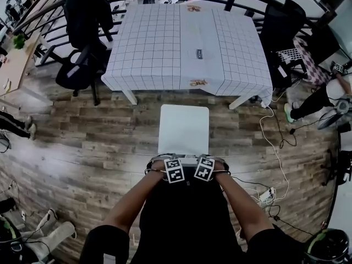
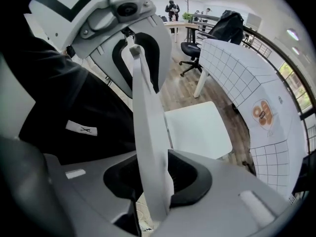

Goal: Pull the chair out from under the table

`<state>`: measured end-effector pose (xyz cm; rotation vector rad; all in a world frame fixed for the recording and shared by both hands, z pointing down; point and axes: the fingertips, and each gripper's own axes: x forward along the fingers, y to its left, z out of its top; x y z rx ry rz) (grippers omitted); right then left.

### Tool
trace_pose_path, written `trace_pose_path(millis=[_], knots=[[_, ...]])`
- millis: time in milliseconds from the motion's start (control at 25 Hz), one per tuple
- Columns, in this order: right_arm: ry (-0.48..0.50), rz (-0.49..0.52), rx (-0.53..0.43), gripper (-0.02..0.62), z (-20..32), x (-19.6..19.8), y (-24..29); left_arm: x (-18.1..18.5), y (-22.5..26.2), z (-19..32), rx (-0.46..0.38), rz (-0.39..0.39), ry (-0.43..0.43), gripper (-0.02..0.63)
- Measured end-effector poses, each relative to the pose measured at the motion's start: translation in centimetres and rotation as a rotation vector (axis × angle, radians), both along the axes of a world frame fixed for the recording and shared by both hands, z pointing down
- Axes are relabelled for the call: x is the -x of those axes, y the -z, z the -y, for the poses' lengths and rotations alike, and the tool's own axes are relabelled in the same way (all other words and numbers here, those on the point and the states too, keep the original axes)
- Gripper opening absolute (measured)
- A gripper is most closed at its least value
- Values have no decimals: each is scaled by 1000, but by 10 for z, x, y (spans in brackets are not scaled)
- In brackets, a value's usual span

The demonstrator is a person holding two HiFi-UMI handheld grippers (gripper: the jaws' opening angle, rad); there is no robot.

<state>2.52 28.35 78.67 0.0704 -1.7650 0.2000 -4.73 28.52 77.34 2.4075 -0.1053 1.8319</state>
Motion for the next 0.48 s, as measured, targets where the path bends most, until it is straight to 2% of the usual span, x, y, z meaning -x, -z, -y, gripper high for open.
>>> trace_pose_path(millis=[120,240,320,360,480], knots=[[-18,15,-5,127,8,-5,17,6,18,8,-9,-28,-1,132],[-21,30,-6,135,9,-9,34,11,34,9,-11,-72,35,123],[-59,92,-8,139,2,-7,43,13,43,3,-65,-121,62,130],[-92,137,-14,132,0,-6,49,15,47,1,-105,-148,82,107],[-229,277,-9,126,18,-5,87,22,79,17,-169,-240,206,94]])
